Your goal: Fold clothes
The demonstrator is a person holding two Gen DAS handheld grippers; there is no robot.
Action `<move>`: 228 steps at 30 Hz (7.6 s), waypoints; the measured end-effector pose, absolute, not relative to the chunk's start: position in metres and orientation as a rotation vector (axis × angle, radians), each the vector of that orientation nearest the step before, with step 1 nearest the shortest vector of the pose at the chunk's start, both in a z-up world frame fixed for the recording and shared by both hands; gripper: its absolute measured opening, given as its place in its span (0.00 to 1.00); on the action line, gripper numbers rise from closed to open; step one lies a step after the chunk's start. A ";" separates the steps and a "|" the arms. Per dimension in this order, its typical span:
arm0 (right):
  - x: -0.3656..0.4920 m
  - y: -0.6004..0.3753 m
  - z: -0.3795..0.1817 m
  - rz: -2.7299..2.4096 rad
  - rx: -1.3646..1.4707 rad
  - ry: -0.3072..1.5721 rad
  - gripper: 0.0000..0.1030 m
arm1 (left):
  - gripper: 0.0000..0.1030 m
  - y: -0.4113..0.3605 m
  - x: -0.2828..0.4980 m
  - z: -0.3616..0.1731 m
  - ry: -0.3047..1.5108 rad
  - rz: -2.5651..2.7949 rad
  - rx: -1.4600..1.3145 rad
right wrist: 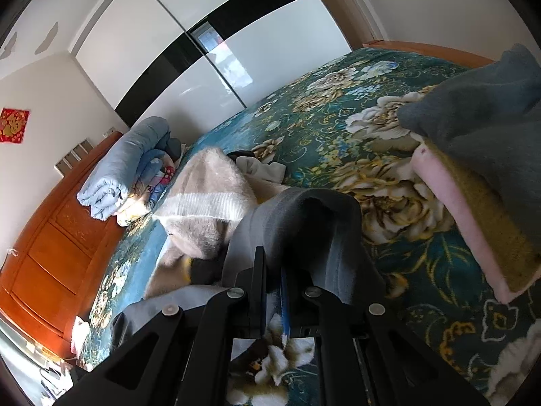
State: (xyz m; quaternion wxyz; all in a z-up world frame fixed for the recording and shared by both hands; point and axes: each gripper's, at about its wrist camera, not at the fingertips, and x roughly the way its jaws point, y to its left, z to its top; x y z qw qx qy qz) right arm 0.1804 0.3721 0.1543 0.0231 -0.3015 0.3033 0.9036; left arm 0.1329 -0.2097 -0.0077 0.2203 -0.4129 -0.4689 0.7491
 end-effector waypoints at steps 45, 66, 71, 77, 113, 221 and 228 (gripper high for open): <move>-0.020 0.308 0.173 2.849 -1.145 0.787 0.18 | 0.08 -0.288 -0.071 0.049 -1.167 2.466 -1.206; 0.165 0.235 0.077 3.148 -1.600 0.795 0.71 | 0.77 -0.292 0.084 -0.028 -1.247 2.246 -1.255; 0.185 0.190 0.043 3.144 -1.741 0.735 0.71 | 0.77 -0.271 0.072 -0.021 -1.310 2.216 -1.198; 0.185 0.191 0.031 3.025 -1.652 0.892 0.23 | 0.43 -0.258 0.065 -0.028 -1.356 2.286 -1.330; 0.249 0.267 0.082 3.004 -1.268 0.801 0.60 | 0.23 -0.356 0.184 -0.028 -1.501 2.627 -1.110; 0.364 0.401 0.061 2.611 -0.851 0.994 0.39 | 0.46 -0.376 0.203 0.027 -1.364 2.554 -1.080; 0.250 0.351 0.097 2.822 -1.050 0.659 0.57 | 0.59 -0.368 0.136 0.067 -1.158 2.684 -1.080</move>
